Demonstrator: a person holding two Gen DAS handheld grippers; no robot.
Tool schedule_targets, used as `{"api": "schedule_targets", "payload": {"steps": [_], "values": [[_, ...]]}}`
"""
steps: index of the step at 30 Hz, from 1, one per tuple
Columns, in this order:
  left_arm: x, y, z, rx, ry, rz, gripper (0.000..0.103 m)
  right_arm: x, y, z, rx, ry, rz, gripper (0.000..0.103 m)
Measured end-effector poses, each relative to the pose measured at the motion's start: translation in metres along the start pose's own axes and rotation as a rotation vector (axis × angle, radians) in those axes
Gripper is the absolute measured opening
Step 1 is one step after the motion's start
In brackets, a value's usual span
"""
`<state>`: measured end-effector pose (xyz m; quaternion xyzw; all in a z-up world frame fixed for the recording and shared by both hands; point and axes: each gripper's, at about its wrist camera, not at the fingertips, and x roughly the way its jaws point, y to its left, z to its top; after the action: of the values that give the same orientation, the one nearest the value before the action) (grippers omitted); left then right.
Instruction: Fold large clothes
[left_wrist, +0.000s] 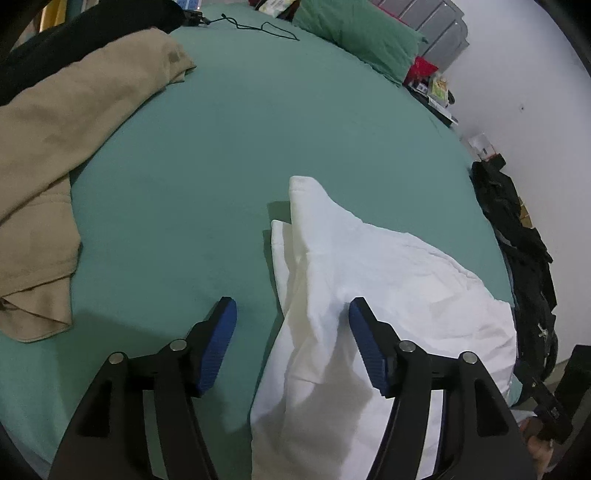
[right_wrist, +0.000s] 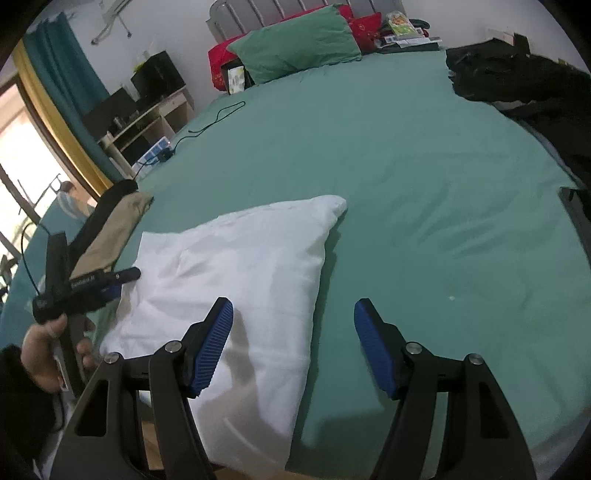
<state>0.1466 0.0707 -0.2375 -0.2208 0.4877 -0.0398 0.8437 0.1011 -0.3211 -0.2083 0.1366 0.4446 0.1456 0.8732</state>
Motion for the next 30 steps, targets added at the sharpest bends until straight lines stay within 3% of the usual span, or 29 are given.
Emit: {"api": "schedule_targets", "payload": {"steps": [3,7,9,12,15,23,30], "values": [[0.000,0.001,0.003,-0.012,0.014,-0.045,0.067,0.014,-0.002,0.002,-0.005,0.028,0.001,0.068],[0.007,0.009,-0.004,-0.125,0.098,-0.337,0.067,0.032,0.000,0.005,-0.009,0.058,0.001,0.068],[0.013,-0.002,-0.010,-0.088,0.140,-0.383,0.069,0.040,0.002,0.006,-0.020,0.067,-0.007,0.068],[0.015,-0.024,-0.016,0.028,0.163,-0.363,0.069,0.047,0.003,0.006,-0.025,0.071,-0.009,0.068],[0.023,-0.037,-0.017,0.039,0.206,-0.421,0.074,0.048,0.002,0.004,-0.029,0.066,-0.015,0.068],[0.030,-0.072,-0.026,0.160,0.246,-0.440,0.075,0.047,-0.004,0.003,-0.018,0.059,-0.002,0.068],[0.036,-0.109,-0.037,0.390,0.224,-0.282,0.076,0.044,-0.006,0.000,0.004,0.045,0.008,0.068]]}}
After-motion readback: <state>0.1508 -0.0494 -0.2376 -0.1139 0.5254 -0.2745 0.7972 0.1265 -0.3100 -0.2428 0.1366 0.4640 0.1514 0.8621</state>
